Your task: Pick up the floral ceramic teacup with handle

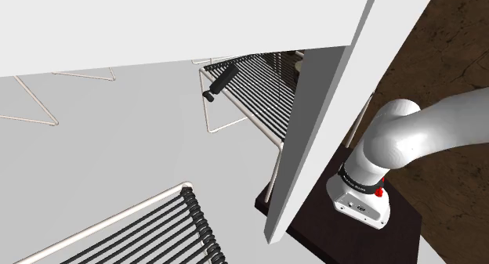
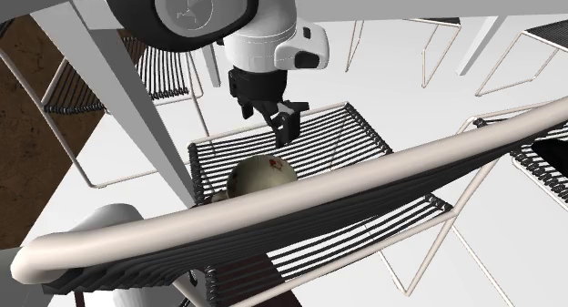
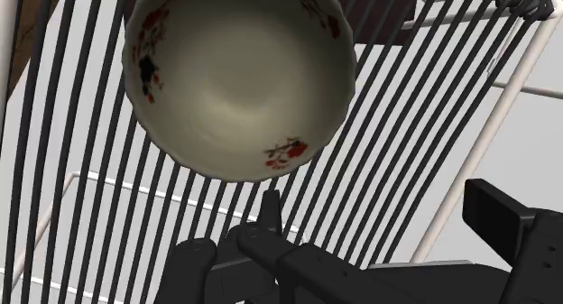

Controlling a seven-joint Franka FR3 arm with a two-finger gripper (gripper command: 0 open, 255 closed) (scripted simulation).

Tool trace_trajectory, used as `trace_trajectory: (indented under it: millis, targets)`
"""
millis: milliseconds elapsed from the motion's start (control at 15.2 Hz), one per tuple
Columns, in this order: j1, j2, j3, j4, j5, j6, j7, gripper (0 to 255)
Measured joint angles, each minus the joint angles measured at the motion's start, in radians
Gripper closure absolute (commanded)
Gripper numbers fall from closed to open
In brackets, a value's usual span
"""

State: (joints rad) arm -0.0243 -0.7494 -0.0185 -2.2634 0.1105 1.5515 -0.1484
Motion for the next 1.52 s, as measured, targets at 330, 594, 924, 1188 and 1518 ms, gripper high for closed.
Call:
trace_trajectory:
  millis: [330, 594, 924, 1188, 1518]
  targets:
    - [-0.023, -0.179, 0.087, -0.157, -0.065, 0.036, 0.074, 0]
    - [-0.031, -0.274, 0.146, -0.267, -0.094, 0.073, 0.119, 0]
    - [-0.003, -0.305, 0.146, -0.359, -0.094, 0.128, 0.127, 0]
    - [-0.001, -0.317, 0.141, -0.377, -0.099, 0.138, 0.135, 255]
    - [-0.009, -0.317, 0.144, -0.37, -0.098, 0.138, 0.136, 255]
